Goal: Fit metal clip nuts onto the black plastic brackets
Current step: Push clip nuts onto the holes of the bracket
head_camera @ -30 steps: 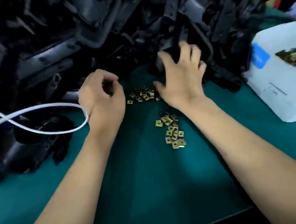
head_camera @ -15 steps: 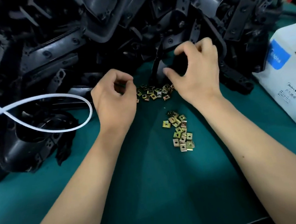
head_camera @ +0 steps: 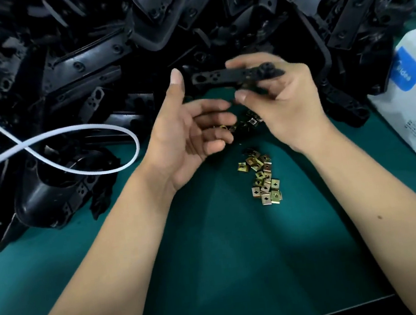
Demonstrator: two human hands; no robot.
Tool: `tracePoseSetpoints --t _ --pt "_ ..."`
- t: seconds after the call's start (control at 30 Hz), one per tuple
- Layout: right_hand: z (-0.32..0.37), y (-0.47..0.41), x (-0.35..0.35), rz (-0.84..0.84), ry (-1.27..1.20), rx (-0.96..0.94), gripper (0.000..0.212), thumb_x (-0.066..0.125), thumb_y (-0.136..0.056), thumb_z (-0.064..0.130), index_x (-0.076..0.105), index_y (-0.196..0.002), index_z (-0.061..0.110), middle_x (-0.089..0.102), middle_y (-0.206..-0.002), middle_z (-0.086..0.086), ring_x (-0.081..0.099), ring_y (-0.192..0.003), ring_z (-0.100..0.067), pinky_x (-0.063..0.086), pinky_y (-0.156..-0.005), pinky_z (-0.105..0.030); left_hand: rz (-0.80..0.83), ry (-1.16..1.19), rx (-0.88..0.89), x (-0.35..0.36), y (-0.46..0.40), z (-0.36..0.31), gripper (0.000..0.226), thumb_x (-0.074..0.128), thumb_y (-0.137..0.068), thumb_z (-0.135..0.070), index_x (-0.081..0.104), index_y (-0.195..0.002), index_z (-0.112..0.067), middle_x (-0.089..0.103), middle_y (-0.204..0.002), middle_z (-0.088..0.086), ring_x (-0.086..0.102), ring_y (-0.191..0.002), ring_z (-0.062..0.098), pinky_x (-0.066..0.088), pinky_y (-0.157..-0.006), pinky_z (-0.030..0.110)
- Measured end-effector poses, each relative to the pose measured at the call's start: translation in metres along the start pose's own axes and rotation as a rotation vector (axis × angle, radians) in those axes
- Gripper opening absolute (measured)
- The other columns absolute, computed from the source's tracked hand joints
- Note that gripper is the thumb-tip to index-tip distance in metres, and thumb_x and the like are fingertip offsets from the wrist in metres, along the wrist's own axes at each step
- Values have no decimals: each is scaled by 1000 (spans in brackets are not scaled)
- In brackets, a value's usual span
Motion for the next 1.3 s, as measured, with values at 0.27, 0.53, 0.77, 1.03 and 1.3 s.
tracePoseSetpoints --t 0.27,0.53,0.77,1.03,1.3 --pt "18 11 13 38 -98 -110 37 59 -80 -22 75 -102 2 73 -121 -14 71 -114 -23 59 -92 -39 159 137 -47 -1 9 1 19 64 -85 -27 80 -78 -21 70 -72 -1 68 -57 11 53 -47 16" --pt "11 5 -18 558 577 218 43 78 -67 70 73 -78 29 71 -70 13 66 -58 -4 56 -58 -29 72 197 175 -14 -4 -1 6 57 -103 -12 62 -102 -13 72 -89 4 73 -84 21 59 -75 30" --pt "15 10 -8 719 542 350 19 85 -85 28 69 -77 20 71 -64 -1 69 -47 -15 55 -43 -26 -82 176 278 -9 -9 7 18 65 -87 11 65 -98 -3 74 -87 8 74 -95 24 59 -89 32" --pt "7 11 3 374 248 305 10 80 -90 12 71 -90 17 71 -69 -1 68 -52 -15 49 -45 -21 -64 261 222 -12 -10 8 14 69 -93 -6 78 -86 -13 77 -93 4 76 -93 20 60 -81 28" --pt "14 14 10 -20 -473 519 7 68 -97 2 72 -102 2 77 -89 -14 76 -75 -24 54 -56 -23 32 300 151 -14 -9 7 11 67 -91 -9 75 -98 -5 76 -105 14 75 -100 22 61 -86 28"
Point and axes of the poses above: each hand's wrist, its own y-axis away from the middle knuckle, its own x-axis out of the palm, z = x × y, the point moved 1 cm from there along -y, towards the middle knuckle
